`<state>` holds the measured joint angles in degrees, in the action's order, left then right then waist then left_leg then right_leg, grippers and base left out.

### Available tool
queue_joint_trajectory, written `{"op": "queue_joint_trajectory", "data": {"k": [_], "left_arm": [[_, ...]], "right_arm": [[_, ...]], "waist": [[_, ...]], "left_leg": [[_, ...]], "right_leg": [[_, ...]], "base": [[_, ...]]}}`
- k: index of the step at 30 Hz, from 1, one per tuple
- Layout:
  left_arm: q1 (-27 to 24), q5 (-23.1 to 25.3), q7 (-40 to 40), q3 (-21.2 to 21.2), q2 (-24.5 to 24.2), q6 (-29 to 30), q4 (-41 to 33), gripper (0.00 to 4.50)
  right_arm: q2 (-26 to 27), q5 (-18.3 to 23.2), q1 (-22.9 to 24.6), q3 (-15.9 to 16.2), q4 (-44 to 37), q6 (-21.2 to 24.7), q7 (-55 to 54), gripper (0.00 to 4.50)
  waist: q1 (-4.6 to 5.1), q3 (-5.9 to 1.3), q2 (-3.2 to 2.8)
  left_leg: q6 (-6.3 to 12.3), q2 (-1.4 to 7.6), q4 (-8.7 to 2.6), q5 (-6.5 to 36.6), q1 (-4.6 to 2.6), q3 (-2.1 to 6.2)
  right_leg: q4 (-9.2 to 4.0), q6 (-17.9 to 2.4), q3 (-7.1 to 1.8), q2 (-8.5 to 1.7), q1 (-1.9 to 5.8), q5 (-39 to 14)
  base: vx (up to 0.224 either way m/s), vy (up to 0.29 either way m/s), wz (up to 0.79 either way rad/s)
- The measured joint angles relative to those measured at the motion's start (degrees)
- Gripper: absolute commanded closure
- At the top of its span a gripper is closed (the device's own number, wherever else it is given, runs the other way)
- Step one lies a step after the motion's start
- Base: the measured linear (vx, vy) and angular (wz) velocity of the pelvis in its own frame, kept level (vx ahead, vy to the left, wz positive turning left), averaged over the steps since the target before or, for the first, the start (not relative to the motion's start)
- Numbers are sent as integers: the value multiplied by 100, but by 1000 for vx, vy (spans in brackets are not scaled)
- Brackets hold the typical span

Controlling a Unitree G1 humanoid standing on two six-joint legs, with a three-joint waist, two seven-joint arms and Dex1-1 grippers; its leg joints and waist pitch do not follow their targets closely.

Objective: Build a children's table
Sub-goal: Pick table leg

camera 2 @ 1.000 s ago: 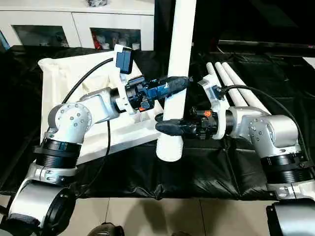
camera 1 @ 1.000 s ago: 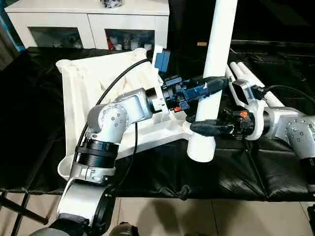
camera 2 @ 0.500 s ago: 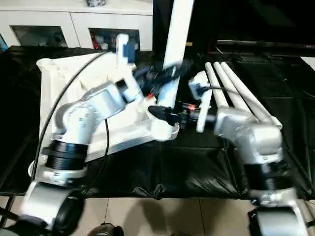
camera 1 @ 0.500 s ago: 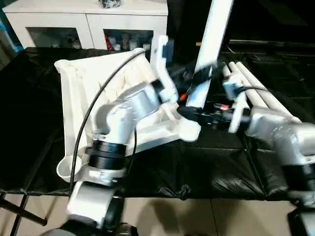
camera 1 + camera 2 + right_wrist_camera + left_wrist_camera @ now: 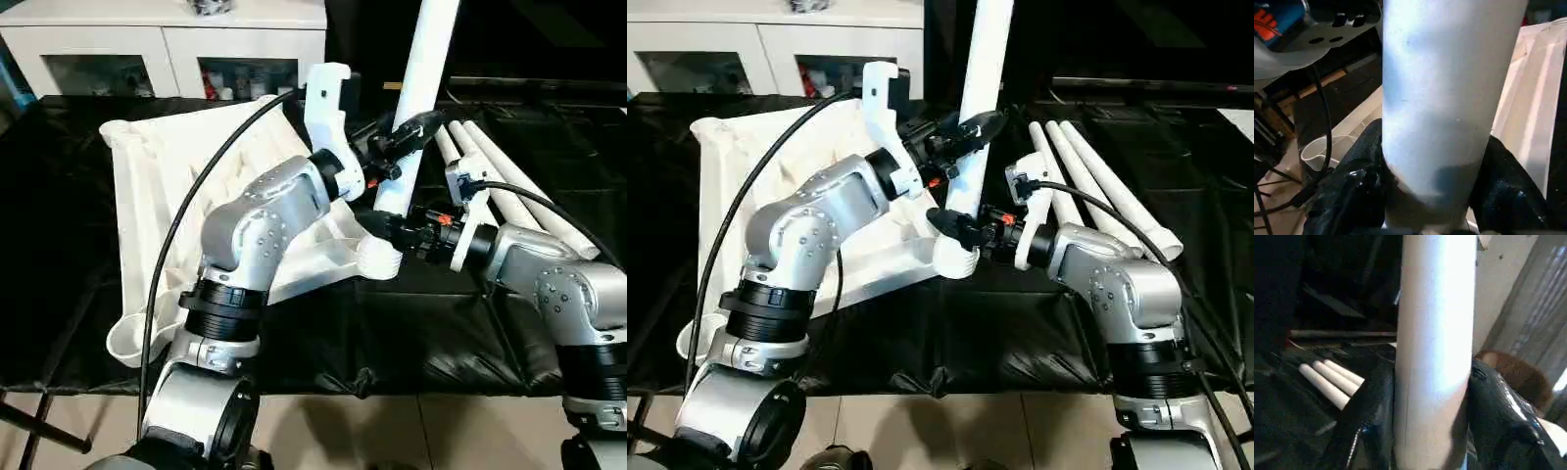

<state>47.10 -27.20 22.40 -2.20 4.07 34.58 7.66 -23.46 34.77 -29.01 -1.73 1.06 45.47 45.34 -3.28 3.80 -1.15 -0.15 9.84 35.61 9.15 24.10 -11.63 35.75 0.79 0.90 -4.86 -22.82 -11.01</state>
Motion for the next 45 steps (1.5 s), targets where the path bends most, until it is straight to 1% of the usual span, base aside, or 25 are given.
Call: {"op": "queue_joint_trajectory", "data": {"k": [5,6,7,8,9,11,13,14,15,16,18,19,21,23,26,28,30,34,38,42,45], "left_arm": [[-3,-27,58,21,3,4,-36,250],[-14,-91,56,79,55,46,-60,250],[-43,-220,45,202,101,100,-83,250],[-118,-391,20,442,154,160,-153,250],[-165,-528,-3,583,196,197,-184,250],[-237,-793,-52,855,271,241,-221,250],[-318,-946,-66,945,294,247,-297,250],[-363,-987,-65,962,294,247,-303,223],[-389,-1009,-61,962,291,251,-311,223],[-435,-1039,-47,958,286,274,-343,195],[-500,-991,131,736,168,275,-465,183],[-500,-884,240,552,52,283,-511,183],[-499,-633,460,255,-156,271,-555,159],[-499,-400,546,71,-177,166,-555,148],[-499,-266,578,-56,-169,54,-556,134],[-499,-245,600,-68,-125,-1,-556,131],[-496,-350,546,58,100,-69,-551,131],[-378,-685,423,258,257,-111,-553,131],[-373,-1023,495,342,299,84,-705,131],[-379,-1058,511,328,313,134,-749,131],[-380,-981,474,361,319,102,-716,131]], "right_arm": [[-22,7,-1,-7,-29,-1,-1,262],[-20,10,-2,-9,-42,-6,-11,262],[-9,16,-2,-20,-72,-11,-31,262],[44,40,-1,-45,-119,-51,-62,262],[73,46,-1,-58,-159,-81,-89,262],[154,51,15,-106,-256,-123,-160,262],[256,65,121,-157,-381,-207,-246,262],[291,64,166,-160,-406,-233,-269,262],[306,68,196,-161,-427,-234,-285,262],[330,83,248,-161,-459,-240,-303,262],[432,152,349,-310,-482,-260,-456,262],[443,161,426,-383,-488,-277,-529,262],[456,155,531,-468,-479,-282,-641,262],[457,152,579,-469,-479,-284,-686,263],[460,144,588,-466,-476,-290,-728,263],[468,125,589,-465,-477,-333,-734,263],[479,94,593,-464,-480,-368,-741,263],[491,57,660,-447,-487,-373,-752,263],[491,42,699,-400,-487,-372,-781,263],[489,34,698,-345,-487,-373,-789,263],[489,33,699,-337,-487,-373,-790,263]], "waist": [[7,3,5],[6,3,5],[8,2,4],[34,3,5],[45,4,6],[43,4,7],[35,3,8],[19,3,7],[13,3,8],[0,4,9],[-27,2,5],[-34,1,2],[-14,-2,-7],[10,-2,-11],[29,-3,-13],[34,-7,-29],[31,-8,-32],[25,-8,-32],[28,-8,-35],[29,-8,-35],[29,-9,-35]], "left_leg": [[0,0,-1,0,1,-2],[0,0,-2,0,1,-2],[0,0,-3,0,1,-2],[0,1,-4,0,1,-3],[0,2,-4,0,1,-3],[0,2,-5,0,1,-3],[0,2,-6,0,1,-3],[0,0,-6,0,3,-3],[0,-1,-6,0,5,-3],[1,-1,-5,1,5,-3],[1,-2,-7,1,8,-3],[1,-1,-11,1,7,-3],[1,-3,-18,1,7,-5],[1,-3,-22,1,8,-6],[-1,-3,-30,1,6,-6],[-1,-2,-37,0,6,-6],[-2,-2,-41,0,6,-6],[-2,-2,-42,0,6,-7],[-2,-2,-43,0,5,-9],[-2,-2,-43,0,5,-9],[-2,-3,-43,0,4,-9]], "right_leg": [[0,1,-1,0,-3,1],[0,1,-1,0,-3,1],[-1,1,-1,0,-3,1],[1,1,-1,0,-6,1],[2,1,0,0,-7,1],[2,1,1,0,-8,1],[-3,1,1,0,-6,1],[-6,1,0,0,-5,1],[-9,1,0,-1,-6,1],[-11,1,0,-1,-3,1],[-21,3,0,-2,-1,2],[-31,4,1,-1,6,4],[-52,12,0,-1,7,16],[-61,13,-1,-2,8,23],[-60,22,0,-1,2,29],[-61,24,0,-1,0,30],[-62,24,2,-1,-1,30],[-65,24,2,-1,-1,30],[-67,23,1,-1,0,30],[-66,24,1,-1,0,30],[-66,24,0,-1,2,31]], "base": [[0,0,0],[0,0,0],[0,0,0],[0,0,0],[0,0,0],[0,0,0],[0,0,0],[0,0,0],[0,0,0],[0,0,0],[0,0,0],[0,0,0],[0,0,0],[0,0,0],[0,0,0],[0,0,0],[0,0,0],[0,0,0],[0,0,0],[0,0,0],[0,0,0]]}}
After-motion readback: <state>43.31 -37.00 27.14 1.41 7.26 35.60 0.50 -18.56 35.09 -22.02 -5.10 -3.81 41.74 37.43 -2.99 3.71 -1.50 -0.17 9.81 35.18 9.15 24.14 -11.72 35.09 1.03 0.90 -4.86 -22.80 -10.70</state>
